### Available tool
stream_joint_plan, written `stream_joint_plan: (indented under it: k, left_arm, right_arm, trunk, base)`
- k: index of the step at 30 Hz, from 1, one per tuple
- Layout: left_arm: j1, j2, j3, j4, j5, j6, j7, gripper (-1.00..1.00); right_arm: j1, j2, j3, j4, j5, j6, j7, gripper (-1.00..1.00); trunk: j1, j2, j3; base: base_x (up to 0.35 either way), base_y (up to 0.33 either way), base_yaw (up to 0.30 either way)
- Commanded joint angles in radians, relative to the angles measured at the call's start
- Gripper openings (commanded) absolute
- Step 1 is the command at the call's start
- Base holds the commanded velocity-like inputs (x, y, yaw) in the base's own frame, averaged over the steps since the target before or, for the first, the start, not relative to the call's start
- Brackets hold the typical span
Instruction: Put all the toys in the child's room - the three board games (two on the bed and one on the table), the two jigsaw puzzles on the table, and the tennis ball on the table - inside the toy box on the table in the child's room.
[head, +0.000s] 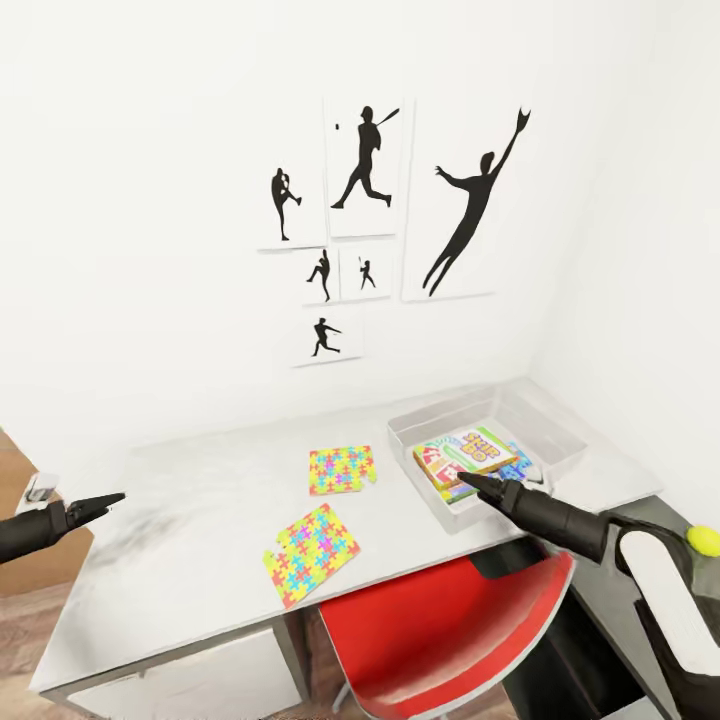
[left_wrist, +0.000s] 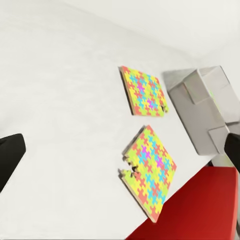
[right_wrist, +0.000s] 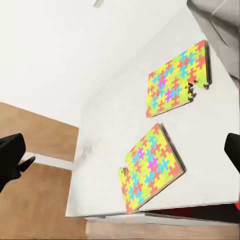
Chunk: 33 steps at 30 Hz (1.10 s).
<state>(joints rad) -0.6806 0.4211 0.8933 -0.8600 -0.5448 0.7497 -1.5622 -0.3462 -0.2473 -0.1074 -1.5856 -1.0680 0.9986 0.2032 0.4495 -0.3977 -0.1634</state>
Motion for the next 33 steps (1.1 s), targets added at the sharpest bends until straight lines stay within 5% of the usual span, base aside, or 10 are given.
stream_joint_plan:
  k: [1, 5, 10, 19, 33]
  left_arm:
    - [-0.002, -0.004, 0.003, -0.001, -0.011, 0.010, -0.009, 1.00]
    - [-0.002, -0.007, 0.002, -0.001, -0.012, 0.010, -0.009, 1.00]
    - [-0.002, -0.008, 0.001, -0.001, -0.012, 0.011, -0.009, 1.00]
    - [-0.002, -0.007, 0.001, -0.001, -0.009, 0.008, -0.009, 1.00]
    - [-0.002, -0.008, 0.001, -0.001, -0.010, 0.005, -0.009, 1.00]
  right_arm:
    - [-0.060, 0.027, 0.027, 0.005, 0.011, 0.020, -0.063, 1.00]
    - [-0.205, 0.103, 0.102, 0.070, 0.011, 0.049, -0.269, 1.00]
    - [-0.301, 0.147, 0.194, 0.166, 0.010, 0.049, -0.401, 1.00]
    - [-0.330, 0.154, 0.228, 0.241, 0.008, 0.049, -0.443, 1.00]
    - [-0.319, 0.140, 0.196, 0.272, 0.012, 0.049, -0.446, 1.00]
  trunk:
    - [0.001, -0.002, -0.002]
    - [0.001, -0.002, -0.002]
    - [0.001, -0.002, -0.002]
    - [0.001, -0.002, -0.002]
    - [0.001, -0.002, -0.002]
  base:
    - [0.000, 0.000, 0.291]
    - [0.000, 0.007, 0.291]
    - [0.000, 0.145, 0.291]
    - [0.035, 0.266, 0.291]
    - [0.059, 0.102, 0.180]
